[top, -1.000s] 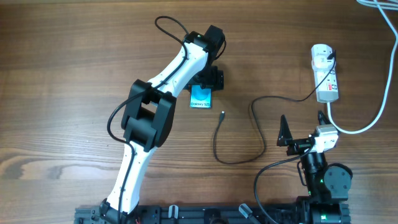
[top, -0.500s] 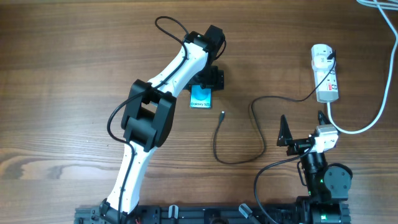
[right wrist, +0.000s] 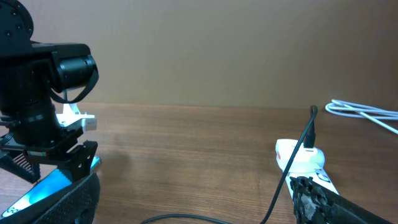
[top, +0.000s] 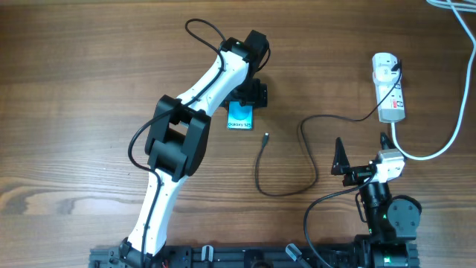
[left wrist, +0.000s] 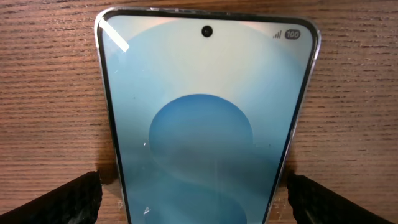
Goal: Plug charger to phone and switch on socket
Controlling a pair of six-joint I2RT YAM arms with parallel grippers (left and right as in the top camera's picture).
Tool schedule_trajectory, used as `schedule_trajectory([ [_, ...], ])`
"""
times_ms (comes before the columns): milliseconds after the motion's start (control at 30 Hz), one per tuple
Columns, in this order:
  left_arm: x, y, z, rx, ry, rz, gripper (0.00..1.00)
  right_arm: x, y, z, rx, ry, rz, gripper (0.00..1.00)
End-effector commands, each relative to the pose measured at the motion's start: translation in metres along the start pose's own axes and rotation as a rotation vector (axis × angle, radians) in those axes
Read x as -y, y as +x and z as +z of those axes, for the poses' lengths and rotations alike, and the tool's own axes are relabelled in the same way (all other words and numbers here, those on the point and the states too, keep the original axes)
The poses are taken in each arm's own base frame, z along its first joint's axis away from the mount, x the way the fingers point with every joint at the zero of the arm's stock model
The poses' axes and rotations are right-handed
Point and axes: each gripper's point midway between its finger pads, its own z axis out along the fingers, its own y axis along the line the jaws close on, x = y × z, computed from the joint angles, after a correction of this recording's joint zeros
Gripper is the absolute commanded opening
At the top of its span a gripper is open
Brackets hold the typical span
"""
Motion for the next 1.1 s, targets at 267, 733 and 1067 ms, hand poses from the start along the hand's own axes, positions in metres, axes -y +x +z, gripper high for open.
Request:
schedule_trajectory([
  [267, -0.003, 0.011, 0.032, -0.065, -0.038, 0.005, 1.00, 0.000, -0.002, 0.000, 0.010, 0.001, -0.007, 1.00],
  [733, 0.000, 0.013, 0.032, -0.074, -0.019, 0.004, 0.77, 0.000, -0.002, 0.000, 0.010, 0.001, -0.007, 1.00],
  [1067, 0.004, 0.005, 0.001, -0.017, 0.011, 0.004, 0.78, 0.000, -0.002, 0.000, 0.010, 0.001, -0.007, 1.00],
])
